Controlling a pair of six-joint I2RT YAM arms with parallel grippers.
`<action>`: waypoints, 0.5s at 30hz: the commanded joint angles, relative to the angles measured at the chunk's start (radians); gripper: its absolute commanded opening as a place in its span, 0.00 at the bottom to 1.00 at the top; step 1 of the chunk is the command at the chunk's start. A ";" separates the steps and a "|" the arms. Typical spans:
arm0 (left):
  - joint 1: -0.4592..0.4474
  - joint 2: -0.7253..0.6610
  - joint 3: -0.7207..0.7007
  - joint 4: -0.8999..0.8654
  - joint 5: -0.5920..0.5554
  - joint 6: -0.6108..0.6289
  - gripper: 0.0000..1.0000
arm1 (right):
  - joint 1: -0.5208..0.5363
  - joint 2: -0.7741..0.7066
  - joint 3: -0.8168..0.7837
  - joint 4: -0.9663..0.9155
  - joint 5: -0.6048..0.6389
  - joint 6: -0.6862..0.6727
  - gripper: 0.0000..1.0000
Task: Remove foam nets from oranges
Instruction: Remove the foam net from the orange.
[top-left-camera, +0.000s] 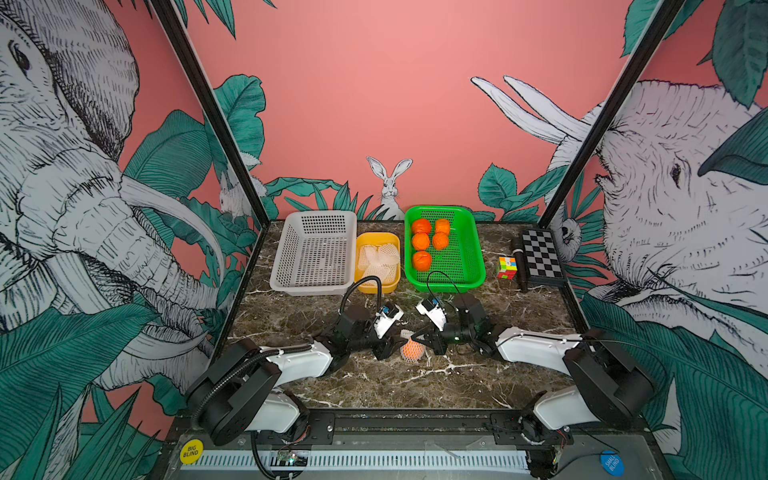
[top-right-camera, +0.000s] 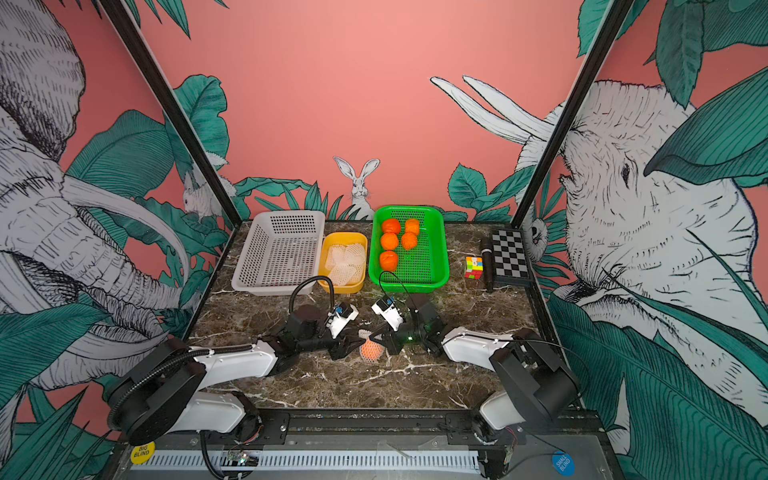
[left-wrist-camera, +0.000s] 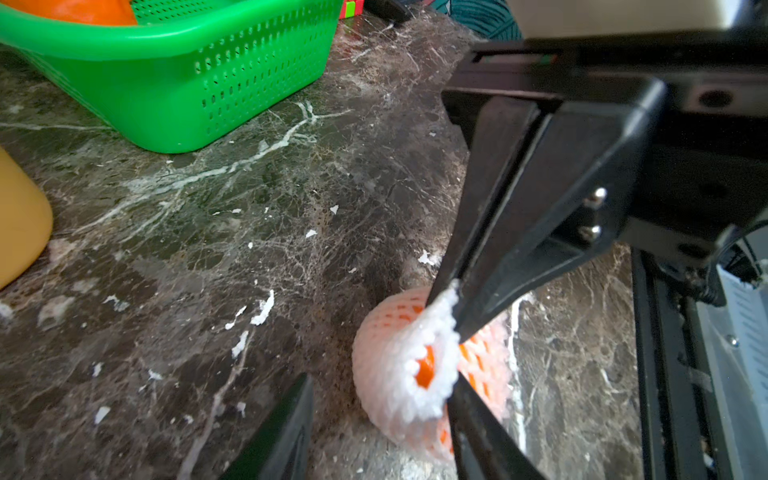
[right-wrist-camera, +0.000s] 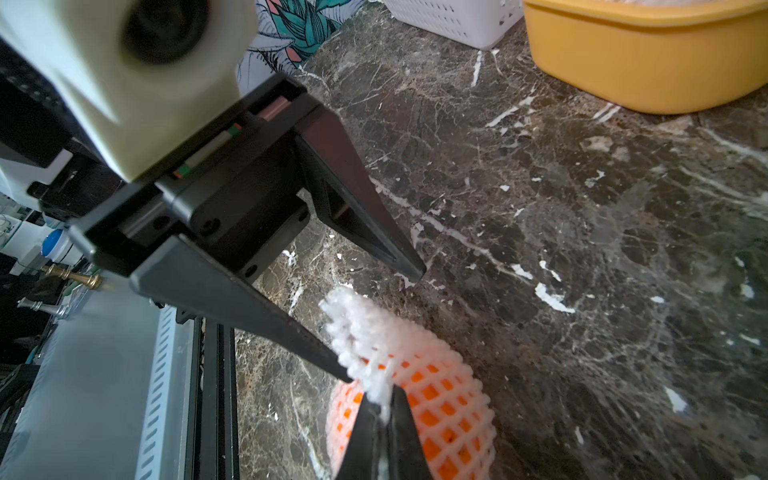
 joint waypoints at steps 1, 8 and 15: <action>-0.005 0.005 0.036 -0.001 0.052 0.044 0.41 | 0.002 0.002 0.020 0.004 -0.015 -0.014 0.05; -0.004 -0.017 0.048 -0.046 0.057 0.038 0.07 | 0.001 -0.063 0.031 -0.089 0.037 -0.052 0.45; -0.004 -0.029 0.043 -0.042 0.081 0.010 0.00 | 0.002 -0.209 -0.050 -0.153 0.138 -0.169 0.68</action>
